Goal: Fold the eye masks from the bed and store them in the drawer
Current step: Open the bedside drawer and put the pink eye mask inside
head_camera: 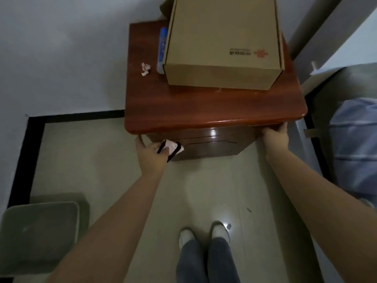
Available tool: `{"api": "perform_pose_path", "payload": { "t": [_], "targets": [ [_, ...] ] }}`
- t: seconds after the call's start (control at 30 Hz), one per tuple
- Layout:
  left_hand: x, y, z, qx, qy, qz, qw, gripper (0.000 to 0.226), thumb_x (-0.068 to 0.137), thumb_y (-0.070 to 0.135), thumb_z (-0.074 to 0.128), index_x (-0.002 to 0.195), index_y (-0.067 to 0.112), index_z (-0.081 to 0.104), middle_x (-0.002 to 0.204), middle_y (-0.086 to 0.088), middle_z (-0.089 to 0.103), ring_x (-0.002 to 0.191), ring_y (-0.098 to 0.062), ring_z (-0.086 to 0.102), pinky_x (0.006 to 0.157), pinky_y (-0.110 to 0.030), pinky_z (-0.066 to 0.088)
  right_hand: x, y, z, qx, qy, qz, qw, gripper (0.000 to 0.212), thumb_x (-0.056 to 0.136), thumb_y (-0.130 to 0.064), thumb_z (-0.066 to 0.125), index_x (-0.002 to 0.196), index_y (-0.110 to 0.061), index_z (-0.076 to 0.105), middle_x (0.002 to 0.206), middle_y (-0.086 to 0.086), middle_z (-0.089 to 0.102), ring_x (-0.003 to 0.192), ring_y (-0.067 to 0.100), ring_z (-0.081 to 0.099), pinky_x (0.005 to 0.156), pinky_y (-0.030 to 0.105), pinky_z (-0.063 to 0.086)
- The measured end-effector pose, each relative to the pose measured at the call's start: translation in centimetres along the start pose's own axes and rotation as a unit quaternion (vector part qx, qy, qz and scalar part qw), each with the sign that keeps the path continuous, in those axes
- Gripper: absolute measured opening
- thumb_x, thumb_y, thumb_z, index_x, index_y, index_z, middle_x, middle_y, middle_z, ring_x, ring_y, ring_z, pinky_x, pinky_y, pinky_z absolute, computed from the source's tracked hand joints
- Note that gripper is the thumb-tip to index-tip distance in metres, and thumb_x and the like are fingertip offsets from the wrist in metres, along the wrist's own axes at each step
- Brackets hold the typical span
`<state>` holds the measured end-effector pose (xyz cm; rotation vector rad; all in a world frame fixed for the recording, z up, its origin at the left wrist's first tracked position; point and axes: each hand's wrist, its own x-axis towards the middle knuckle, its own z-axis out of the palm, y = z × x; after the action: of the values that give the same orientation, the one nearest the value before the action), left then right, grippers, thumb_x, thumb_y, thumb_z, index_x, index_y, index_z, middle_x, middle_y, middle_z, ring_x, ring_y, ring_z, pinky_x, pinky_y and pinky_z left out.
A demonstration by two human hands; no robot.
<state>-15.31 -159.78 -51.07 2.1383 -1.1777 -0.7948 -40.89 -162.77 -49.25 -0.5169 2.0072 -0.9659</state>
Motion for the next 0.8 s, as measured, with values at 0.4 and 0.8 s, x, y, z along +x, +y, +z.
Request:
{"api": "perform_pose_path", "payload": {
  "t": [0.4,0.8],
  "targets": [
    [-0.2,-0.9,1.0,-0.041,0.05,-0.019,0.998,0.012,0.076,-0.001,0.065,0.086,-0.005,0.067,0.141,-0.019,0.038,0.131,-0.029,0.036,0.108,-0.035,0.032,1.3,1.2,-1.4,0.047,0.033,-0.075,0.996,0.033,0.082,-0.002,0.05,0.112,-0.015,0.047,0.097,0.0,0.055,0.088,0.009,0.051,0.083,0.027,0.041],
    [-7.0,-4.1,-2.3,0.022,-0.081,-0.053,0.995,0.011,0.079,0.003,0.064,0.089,0.004,0.07,0.121,-0.017,0.053,0.098,-0.022,0.053,0.069,-0.011,0.032,-4.4,7.4,-3.9,-0.464,0.01,-0.198,0.863,0.063,0.074,-0.016,0.069,0.128,-0.008,0.037,0.148,0.021,0.024,0.139,0.037,0.01,0.111,0.05,0.0]
  ]
}}
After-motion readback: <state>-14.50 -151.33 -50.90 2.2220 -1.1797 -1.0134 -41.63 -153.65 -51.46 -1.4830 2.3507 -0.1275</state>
